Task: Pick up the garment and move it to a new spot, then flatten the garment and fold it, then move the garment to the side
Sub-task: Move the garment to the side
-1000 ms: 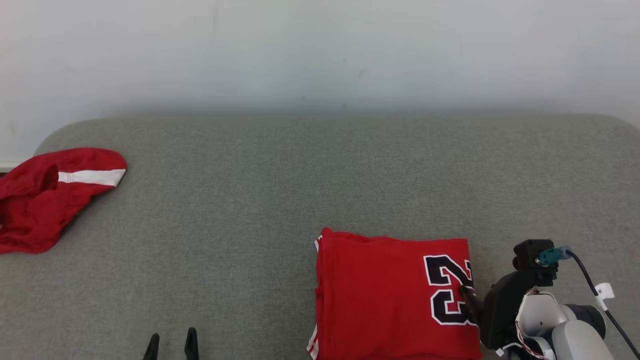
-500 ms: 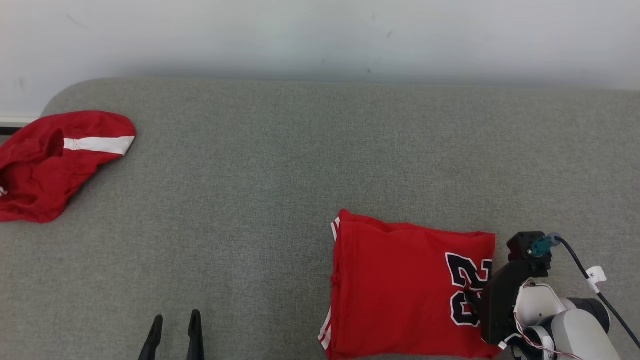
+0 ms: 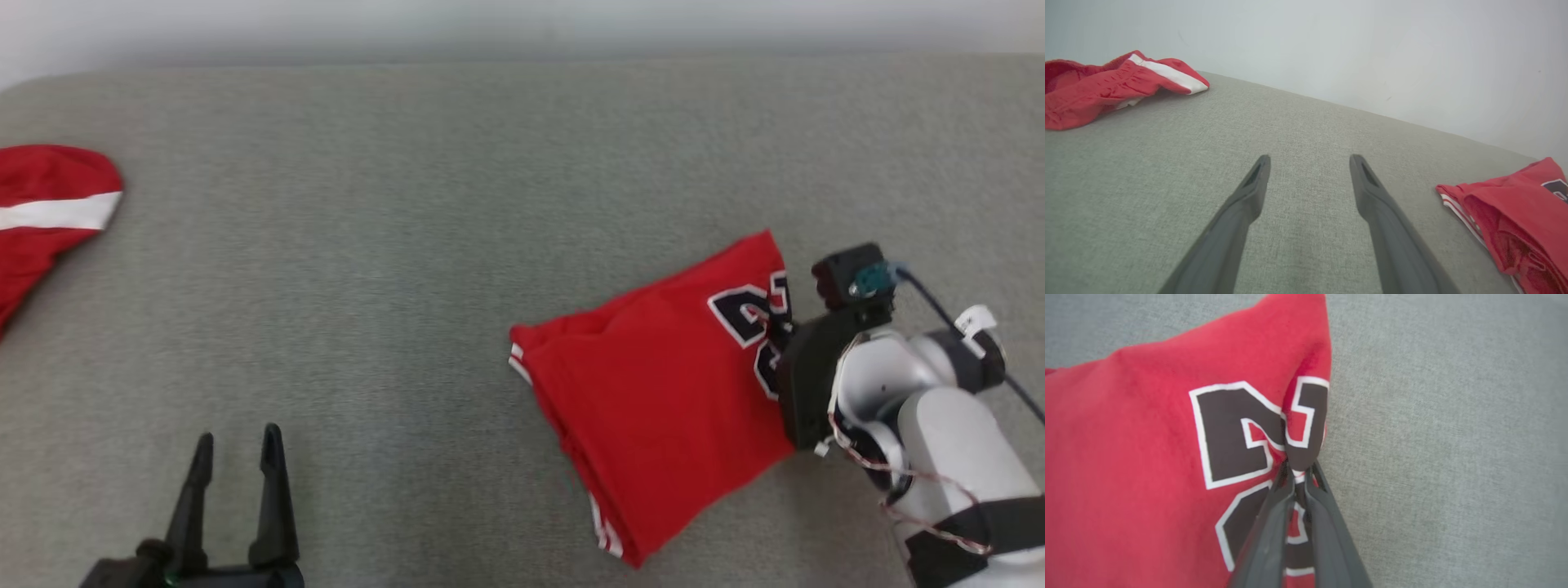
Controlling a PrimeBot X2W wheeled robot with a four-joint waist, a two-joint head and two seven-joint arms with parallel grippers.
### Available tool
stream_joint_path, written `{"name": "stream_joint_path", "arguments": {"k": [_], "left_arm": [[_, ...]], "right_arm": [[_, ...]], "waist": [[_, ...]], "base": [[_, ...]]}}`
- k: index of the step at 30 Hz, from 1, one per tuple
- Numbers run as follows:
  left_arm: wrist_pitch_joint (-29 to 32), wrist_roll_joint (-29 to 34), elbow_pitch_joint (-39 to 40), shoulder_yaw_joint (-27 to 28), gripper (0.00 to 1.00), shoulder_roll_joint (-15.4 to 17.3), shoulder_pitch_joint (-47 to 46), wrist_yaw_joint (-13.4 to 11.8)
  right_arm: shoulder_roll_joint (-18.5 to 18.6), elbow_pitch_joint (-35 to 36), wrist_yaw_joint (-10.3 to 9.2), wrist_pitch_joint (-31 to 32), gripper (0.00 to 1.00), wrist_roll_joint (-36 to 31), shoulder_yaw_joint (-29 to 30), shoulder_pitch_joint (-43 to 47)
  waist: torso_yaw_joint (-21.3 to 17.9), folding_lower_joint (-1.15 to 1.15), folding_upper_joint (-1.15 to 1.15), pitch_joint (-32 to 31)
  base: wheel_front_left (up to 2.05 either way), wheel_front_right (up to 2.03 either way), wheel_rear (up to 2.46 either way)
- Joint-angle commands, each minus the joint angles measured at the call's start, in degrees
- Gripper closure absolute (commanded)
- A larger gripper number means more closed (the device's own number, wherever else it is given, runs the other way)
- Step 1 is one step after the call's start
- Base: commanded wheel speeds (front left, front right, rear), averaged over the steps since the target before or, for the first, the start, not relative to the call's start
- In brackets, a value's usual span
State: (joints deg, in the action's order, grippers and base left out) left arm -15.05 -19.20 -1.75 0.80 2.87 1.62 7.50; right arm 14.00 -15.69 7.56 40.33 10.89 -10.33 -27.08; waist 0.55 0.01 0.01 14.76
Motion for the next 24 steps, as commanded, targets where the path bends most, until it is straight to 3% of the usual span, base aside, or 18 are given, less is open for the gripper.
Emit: {"name": "stream_joint_path", "arguments": {"k": [1,7,12,24], "left_arm": [[-0.2,1.2,0.9,0.7,0.00,0.0,-1.1,-0.1],[-0.1,4.2,5.4,2.7,0.00,0.0,-3.1,-0.1],[-0.2,6.2,7.7,2.3,0.00,0.1,-3.9,-0.1],[-0.1,7.5,11.5,0.9,0.00,3.1,-5.6,-0.1]], "right_arm": [[0.6,-0.6,-0.16,-1.2,1.00,-0.5,0.1,-1.6],[0.7,-5.6,-0.16,-7.3,1.00,-2.9,3.7,-7.5],[0.1,-10.0,-0.16,-12.0,1.00,-5.1,8.2,-11.2],[2.5,-17.8,-0.17,-19.3,1.00,-11.0,17.6,-20.3]], "waist": [[-4.8,-0.01,-0.01,4.1],[-11.1,-0.01,-0.01,7.7],[-14.0,-0.01,-0.01,9.8],[-16.8,-0.01,-0.01,16.0]], "base": [[0.00,0.00,0.00],[0.00,0.00,0.00],[0.00,0.00,0.00],[0.00,0.00,0.00]]}}
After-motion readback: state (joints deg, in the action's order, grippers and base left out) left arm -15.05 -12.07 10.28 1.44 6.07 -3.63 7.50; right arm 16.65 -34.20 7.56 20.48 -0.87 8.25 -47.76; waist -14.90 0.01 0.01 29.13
